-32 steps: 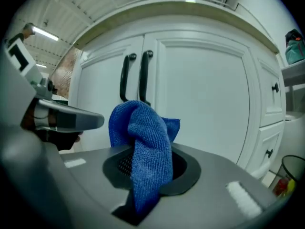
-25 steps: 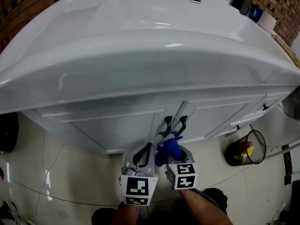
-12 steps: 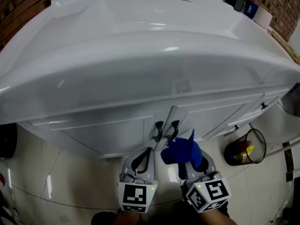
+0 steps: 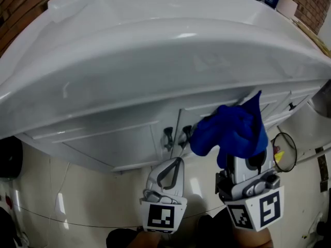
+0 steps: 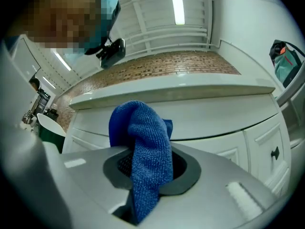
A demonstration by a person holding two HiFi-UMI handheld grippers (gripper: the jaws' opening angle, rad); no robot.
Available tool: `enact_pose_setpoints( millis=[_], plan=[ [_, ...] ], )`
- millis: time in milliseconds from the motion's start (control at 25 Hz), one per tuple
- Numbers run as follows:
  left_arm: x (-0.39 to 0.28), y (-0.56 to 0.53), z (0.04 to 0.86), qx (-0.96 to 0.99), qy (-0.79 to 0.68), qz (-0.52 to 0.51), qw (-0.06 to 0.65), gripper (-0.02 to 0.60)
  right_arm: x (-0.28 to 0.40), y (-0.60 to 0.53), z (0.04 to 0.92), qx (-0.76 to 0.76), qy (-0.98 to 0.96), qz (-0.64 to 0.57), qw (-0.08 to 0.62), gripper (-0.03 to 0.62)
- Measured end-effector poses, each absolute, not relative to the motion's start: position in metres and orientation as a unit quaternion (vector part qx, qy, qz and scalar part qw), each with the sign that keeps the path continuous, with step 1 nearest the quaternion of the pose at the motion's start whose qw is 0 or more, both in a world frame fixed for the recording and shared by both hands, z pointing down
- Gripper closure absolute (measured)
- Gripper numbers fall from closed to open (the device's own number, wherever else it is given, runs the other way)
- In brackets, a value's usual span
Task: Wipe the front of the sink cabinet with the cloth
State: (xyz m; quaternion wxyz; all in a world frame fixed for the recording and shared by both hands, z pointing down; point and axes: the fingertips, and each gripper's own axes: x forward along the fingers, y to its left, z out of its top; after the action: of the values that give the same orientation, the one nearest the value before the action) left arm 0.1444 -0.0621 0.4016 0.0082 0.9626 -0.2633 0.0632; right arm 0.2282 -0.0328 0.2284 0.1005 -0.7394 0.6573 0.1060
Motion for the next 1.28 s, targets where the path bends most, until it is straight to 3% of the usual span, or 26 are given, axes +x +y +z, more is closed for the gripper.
enact_pose_setpoints(
  millis=[1280],
  plan=[
    [0.137, -0.054, 0.471, 0.952, -0.253, 0.17, 0.04, 0.575, 0.231, -0.067, 0.562, -0.687, 0.702, -0.149, -0.119, 0.514]
  ],
)
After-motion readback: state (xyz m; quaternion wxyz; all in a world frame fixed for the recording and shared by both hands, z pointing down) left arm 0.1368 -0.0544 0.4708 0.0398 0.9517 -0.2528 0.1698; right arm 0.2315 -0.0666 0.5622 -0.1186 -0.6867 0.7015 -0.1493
